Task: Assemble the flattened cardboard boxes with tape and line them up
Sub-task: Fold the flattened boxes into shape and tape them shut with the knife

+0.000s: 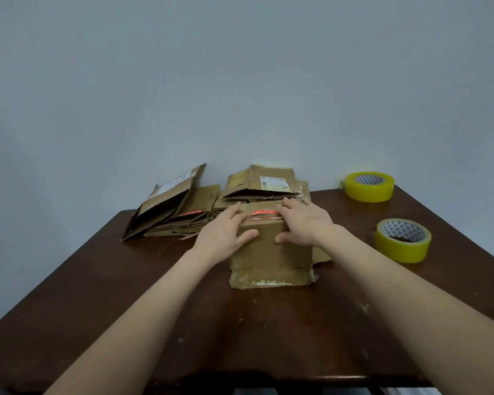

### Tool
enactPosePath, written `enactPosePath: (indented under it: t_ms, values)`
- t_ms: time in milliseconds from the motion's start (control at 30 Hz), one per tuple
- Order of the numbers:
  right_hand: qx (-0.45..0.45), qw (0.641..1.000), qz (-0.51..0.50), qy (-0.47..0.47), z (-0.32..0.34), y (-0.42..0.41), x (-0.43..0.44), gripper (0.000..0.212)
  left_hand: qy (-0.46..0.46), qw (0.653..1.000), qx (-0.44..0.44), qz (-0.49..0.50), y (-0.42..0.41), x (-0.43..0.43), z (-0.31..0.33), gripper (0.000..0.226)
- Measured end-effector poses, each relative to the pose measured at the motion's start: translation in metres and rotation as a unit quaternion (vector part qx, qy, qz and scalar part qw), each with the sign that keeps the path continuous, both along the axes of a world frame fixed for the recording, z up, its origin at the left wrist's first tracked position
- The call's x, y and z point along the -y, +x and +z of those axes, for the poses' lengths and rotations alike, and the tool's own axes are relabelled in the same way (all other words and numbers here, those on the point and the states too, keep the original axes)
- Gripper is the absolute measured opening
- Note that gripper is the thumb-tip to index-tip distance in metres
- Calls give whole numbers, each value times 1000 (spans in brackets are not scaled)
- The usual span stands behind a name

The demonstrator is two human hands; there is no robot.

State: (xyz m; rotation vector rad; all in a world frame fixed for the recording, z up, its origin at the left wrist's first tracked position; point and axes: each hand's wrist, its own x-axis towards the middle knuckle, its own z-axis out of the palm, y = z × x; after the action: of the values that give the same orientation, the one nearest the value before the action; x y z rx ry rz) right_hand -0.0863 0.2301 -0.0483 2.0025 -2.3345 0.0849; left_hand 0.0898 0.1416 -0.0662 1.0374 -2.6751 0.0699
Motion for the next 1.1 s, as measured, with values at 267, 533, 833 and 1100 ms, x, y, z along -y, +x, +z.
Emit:
enactPosePath:
  t_ms: [267,533,833,1100]
  values:
    - [-14,1000,2,1,-3,0,0,79,-88,988,120,27,-18,-7,15,76]
    - [-17,1000,5,3,-6,-1,1,83,3,993,121,-4,-42,-15,11,72]
    - [302,932,-54,-194,5,-23,-33,46,-13,995,94,19,-62,-27,13,79]
    - [68,942,-324,-52,-34,-82,-96,47,-6,998,57,23,-62,-30,10,80]
